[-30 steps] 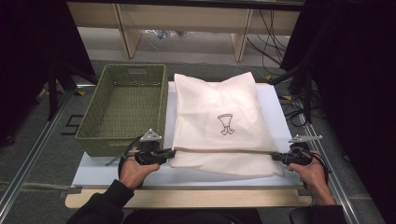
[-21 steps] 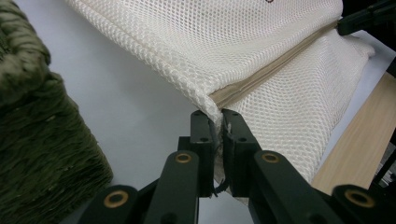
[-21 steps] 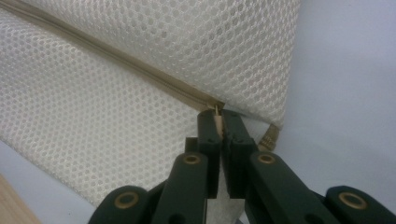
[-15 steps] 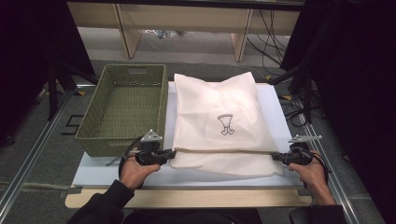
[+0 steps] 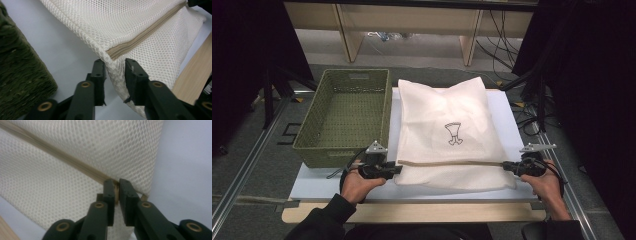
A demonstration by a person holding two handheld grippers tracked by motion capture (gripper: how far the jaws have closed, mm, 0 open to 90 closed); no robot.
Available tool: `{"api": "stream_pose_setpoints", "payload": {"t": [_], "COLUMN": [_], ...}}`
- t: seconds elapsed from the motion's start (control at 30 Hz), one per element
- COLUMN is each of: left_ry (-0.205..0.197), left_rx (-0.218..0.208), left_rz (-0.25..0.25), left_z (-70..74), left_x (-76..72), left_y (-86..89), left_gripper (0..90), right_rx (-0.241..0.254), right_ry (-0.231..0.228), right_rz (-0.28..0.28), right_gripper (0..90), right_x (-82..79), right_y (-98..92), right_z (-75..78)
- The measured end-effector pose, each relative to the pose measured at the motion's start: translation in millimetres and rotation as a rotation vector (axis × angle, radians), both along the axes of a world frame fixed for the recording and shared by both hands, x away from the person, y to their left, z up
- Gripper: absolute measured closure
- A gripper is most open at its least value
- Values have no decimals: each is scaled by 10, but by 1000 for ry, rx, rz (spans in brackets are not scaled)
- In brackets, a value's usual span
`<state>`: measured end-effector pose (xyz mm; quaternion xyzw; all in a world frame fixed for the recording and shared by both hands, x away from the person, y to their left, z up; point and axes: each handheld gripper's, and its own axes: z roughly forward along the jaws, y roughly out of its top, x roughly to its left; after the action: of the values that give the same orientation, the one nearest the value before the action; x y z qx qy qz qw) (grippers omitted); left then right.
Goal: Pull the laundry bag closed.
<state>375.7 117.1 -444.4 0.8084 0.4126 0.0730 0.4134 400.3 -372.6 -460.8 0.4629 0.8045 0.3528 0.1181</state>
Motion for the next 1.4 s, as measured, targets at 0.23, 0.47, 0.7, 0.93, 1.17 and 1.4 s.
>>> {"api": "stream_pose_setpoints", "payload": {"t": [0.23,0.47,0.7,0.93,1.17,1.4], "left_ry": [3,-18,-33,-51,-56,-76], "left_rx": [-31,-45,-37,-50,-38,-53], "left_rz": [2,-21,-32,-34,-33,-45], "left_z": [56,81,46,26,-8,-31], "left_x": [-60,-104,-117,-138,-147,-191], "left_y": [13,0,-5,8,17,-9], "left_gripper": [499,403,332,286,240,203], "right_rx": [38,92,88,80,55,52], "right_ry": [-77,-111,-177,-169,-186,-198], "right_rz": [34,48,70,107,143,182], "right_gripper": [630,494,439,404,387,369], "right_x": [-5,-3,-2,-19,-38,-97], "right_y": [29,166,323,439,497,570], "right_z": [114,166,216,211,188,197]}}
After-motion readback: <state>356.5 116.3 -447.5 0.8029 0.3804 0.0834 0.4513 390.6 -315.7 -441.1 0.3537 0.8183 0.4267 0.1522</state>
